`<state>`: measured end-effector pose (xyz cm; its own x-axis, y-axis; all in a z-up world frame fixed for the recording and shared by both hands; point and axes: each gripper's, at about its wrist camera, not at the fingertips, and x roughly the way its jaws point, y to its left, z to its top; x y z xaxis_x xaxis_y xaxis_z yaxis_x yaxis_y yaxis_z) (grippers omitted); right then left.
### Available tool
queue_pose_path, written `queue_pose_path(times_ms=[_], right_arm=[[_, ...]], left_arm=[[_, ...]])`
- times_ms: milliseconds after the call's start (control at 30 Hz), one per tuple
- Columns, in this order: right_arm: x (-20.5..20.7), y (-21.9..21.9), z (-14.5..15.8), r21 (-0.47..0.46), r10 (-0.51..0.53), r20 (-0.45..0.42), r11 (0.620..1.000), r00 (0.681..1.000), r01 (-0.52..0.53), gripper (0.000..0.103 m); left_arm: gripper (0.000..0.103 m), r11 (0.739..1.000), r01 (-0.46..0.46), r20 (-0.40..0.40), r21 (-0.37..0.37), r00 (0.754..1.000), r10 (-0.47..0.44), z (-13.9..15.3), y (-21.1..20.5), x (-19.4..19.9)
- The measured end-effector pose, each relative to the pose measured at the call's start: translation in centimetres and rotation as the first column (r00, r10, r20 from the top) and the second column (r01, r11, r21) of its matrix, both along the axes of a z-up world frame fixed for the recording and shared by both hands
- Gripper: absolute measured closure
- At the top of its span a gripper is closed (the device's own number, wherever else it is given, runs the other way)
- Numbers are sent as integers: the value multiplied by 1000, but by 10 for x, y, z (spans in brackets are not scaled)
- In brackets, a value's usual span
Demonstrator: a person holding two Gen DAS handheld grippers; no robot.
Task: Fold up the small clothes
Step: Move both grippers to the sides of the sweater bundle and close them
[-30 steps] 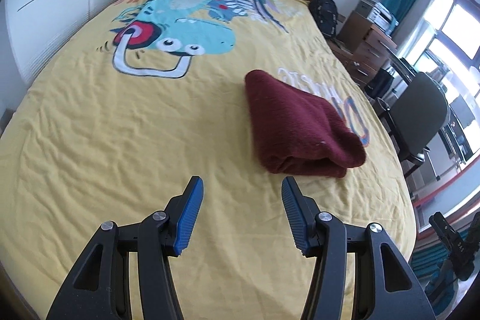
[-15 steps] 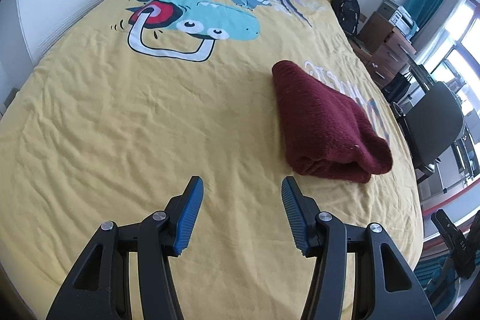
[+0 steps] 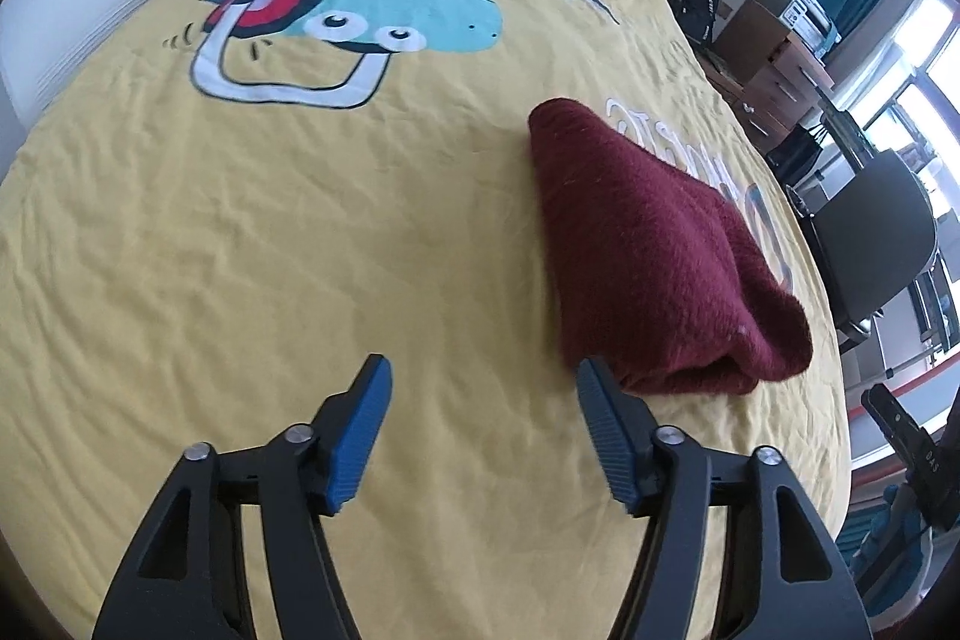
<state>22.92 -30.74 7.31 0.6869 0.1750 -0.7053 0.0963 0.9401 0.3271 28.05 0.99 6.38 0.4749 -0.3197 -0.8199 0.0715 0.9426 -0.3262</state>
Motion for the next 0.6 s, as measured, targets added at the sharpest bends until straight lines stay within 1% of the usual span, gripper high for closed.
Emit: queue_pose_path(times_ms=[100,133,267,533,600], right_arm=[[20,1,-1,-13,7,-9,1000,1000,-7,30],[27,1,-3,-17,8,-14,1000,1000,-9,28],[47,0,-8,-22,7,-35,1000,999,-8,27],[88,2,-23,-23,29,-72,999,997,-30,23],[95,3,-28,-28,36,-86,999,996,-39,22]], left_arm=[[41,1000,17,-1,-7,1000,-17,-2,-10,16],[40,1000,24,-1,-7,1000,-24,-2,-14,22],[35,998,56,3,-9,998,-56,-5,-30,42],[34,994,109,-7,-12,994,-109,-13,-64,78],[30,993,117,-11,-13,993,-117,-16,-70,85]])
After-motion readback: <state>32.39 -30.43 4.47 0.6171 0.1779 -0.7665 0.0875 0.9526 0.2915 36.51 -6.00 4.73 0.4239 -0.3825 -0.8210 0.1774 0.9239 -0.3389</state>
